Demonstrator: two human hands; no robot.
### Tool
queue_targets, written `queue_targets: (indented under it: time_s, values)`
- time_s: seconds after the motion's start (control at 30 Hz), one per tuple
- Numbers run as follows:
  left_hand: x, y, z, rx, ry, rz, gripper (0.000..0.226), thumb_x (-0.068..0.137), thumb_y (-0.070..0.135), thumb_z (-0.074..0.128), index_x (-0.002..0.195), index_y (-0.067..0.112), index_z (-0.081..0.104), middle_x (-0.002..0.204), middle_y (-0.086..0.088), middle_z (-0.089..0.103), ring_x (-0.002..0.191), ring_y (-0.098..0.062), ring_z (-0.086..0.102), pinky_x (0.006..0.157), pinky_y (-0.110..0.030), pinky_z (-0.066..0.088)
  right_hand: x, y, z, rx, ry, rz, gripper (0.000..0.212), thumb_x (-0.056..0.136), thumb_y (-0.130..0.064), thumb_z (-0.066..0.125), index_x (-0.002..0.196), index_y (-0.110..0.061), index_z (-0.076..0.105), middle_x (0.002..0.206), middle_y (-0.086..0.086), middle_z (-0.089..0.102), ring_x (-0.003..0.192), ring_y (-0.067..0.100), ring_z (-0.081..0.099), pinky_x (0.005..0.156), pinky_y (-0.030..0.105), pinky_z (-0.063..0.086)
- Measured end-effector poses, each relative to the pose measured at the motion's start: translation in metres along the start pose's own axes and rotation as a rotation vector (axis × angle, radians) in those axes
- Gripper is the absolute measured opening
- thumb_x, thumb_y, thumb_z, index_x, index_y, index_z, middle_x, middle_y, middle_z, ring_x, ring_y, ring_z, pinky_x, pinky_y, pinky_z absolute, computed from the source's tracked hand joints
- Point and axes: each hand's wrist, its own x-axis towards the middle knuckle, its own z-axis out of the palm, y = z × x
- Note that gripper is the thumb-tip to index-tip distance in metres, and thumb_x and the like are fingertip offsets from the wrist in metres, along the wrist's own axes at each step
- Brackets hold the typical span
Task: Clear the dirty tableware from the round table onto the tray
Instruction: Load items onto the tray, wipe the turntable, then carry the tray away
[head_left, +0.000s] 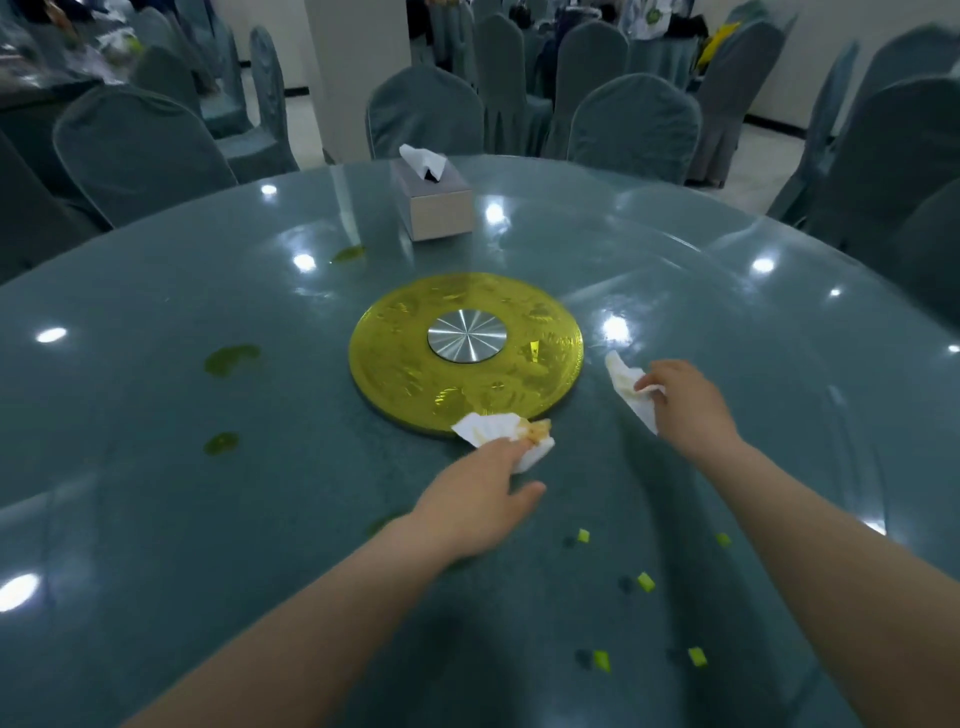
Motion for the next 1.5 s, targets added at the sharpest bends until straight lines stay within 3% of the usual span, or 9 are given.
queue_targets:
  time_s: [0.13, 0.27, 0.4, 0.53, 0.8, 1.07, 1.2, 1.27, 1.5]
  values:
    - [0.002, 0.021, 0.035, 0.017, -0.107, 0.034, 0.06, 0.096, 0.037, 0.047, 0.149, 0.026, 0.023, 0.157, 0.006, 0.022, 0.139, -0.02, 0.029, 0.109, -0.034, 0.031, -0.018, 0.007, 0.006, -0.15, -0.233, -0.071, 0.071, 0.08, 0.011, 0.039, 0.139, -0.028, 0.045, 0.145, 0.002, 0.045, 0.118, 0.032, 0.05, 0.091, 0.037, 0.045]
    - [0.0, 0.052, 0.065, 0.03, -0.12, 0.115, 0.06, 0.093, 0.021, 0.041, 0.15, 0.024, 0.022, 0.154, 0.005, 0.027, 0.133, -0.023, 0.034, 0.103, -0.036, 0.034, -0.037, 0.033, -0.017, -0.159, -0.266, -0.099, 0.057, 0.088, 0.0, 0.039, 0.134, -0.029, 0.053, 0.146, -0.005, 0.046, 0.13, 0.025, 0.044, 0.106, 0.033, 0.035]
    - [-0.003, 0.076, 0.09, 0.115, -0.109, 0.177, 0.056, 0.095, 0.025, 0.039, 0.149, 0.022, 0.025, 0.153, 0.001, 0.028, 0.13, -0.027, 0.034, 0.102, -0.038, 0.033, -0.079, 0.054, -0.037, -0.061, -0.274, -0.112, 0.04, 0.098, -0.012, 0.04, 0.133, -0.024, 0.055, 0.147, -0.01, 0.04, 0.138, 0.009, 0.035, 0.106, 0.018, 0.022]
    - [-0.015, 0.08, 0.104, 0.189, -0.077, 0.176, 0.055, 0.096, 0.03, 0.037, 0.149, 0.02, 0.024, 0.159, -0.002, 0.016, 0.137, -0.028, 0.026, 0.108, -0.037, 0.027, -0.119, 0.059, -0.04, 0.076, -0.275, -0.096, 0.037, 0.102, -0.022, 0.035, 0.135, -0.022, 0.053, 0.147, -0.009, 0.039, 0.139, 0.005, 0.029, 0.109, 0.019, 0.021]
    - [-0.051, 0.076, 0.107, 0.166, -0.09, 0.156, 0.052, 0.097, 0.03, 0.033, 0.149, 0.024, 0.026, 0.159, 0.003, 0.018, 0.137, -0.024, 0.029, 0.106, -0.037, 0.032, -0.189, 0.049, -0.033, 0.147, -0.321, -0.15, 0.041, 0.102, -0.016, 0.036, 0.14, -0.032, 0.04, 0.143, -0.023, 0.023, 0.135, -0.005, 0.017, 0.113, 0.016, 0.011]
    - [-0.097, 0.056, 0.092, 0.219, -0.139, 0.112, 0.044, 0.101, 0.033, 0.03, 0.144, 0.027, 0.037, 0.158, 0.006, 0.02, 0.131, -0.024, 0.038, 0.099, -0.038, 0.038, -0.225, 0.019, -0.031, 0.056, -0.492, -0.195, 0.067, 0.09, 0.009, 0.032, 0.146, -0.027, 0.031, 0.147, -0.02, 0.009, 0.137, -0.001, 0.01, 0.11, 0.011, 0.009]
    - [-0.106, 0.041, 0.078, 0.18, -0.076, 0.059, 0.035, 0.1, 0.037, 0.038, 0.123, 0.026, 0.061, 0.145, 0.006, 0.043, 0.121, -0.022, 0.048, 0.091, -0.031, 0.038, -0.232, -0.008, -0.023, -0.032, -0.404, -0.373, 0.039, 0.092, -0.002, 0.052, 0.128, -0.012, 0.059, 0.139, 0.008, 0.051, 0.128, 0.029, 0.047, 0.1, 0.021, 0.033]
    - [-0.111, 0.033, 0.073, 0.158, -0.023, 0.011, 0.032, 0.096, 0.038, 0.046, 0.117, 0.025, 0.067, 0.139, 0.007, 0.05, 0.118, -0.02, 0.05, 0.089, -0.028, 0.037, -0.235, -0.017, -0.015, -0.049, -0.43, -0.325, 0.038, 0.091, -0.009, 0.056, 0.128, -0.018, 0.06, 0.14, 0.006, 0.049, 0.129, 0.027, 0.043, 0.103, 0.022, 0.03]
    - [-0.132, 0.001, 0.066, 0.035, 0.181, -0.108, 0.02, 0.09, 0.021, 0.058, 0.106, 0.019, 0.071, 0.118, 0.004, 0.062, 0.109, -0.016, 0.052, 0.08, -0.02, 0.033, -0.235, -0.043, 0.004, 0.025, -0.344, -0.277, 0.025, 0.092, -0.008, 0.057, 0.108, -0.018, 0.073, 0.111, -0.001, 0.06, 0.105, 0.016, 0.053, 0.082, 0.008, 0.03]
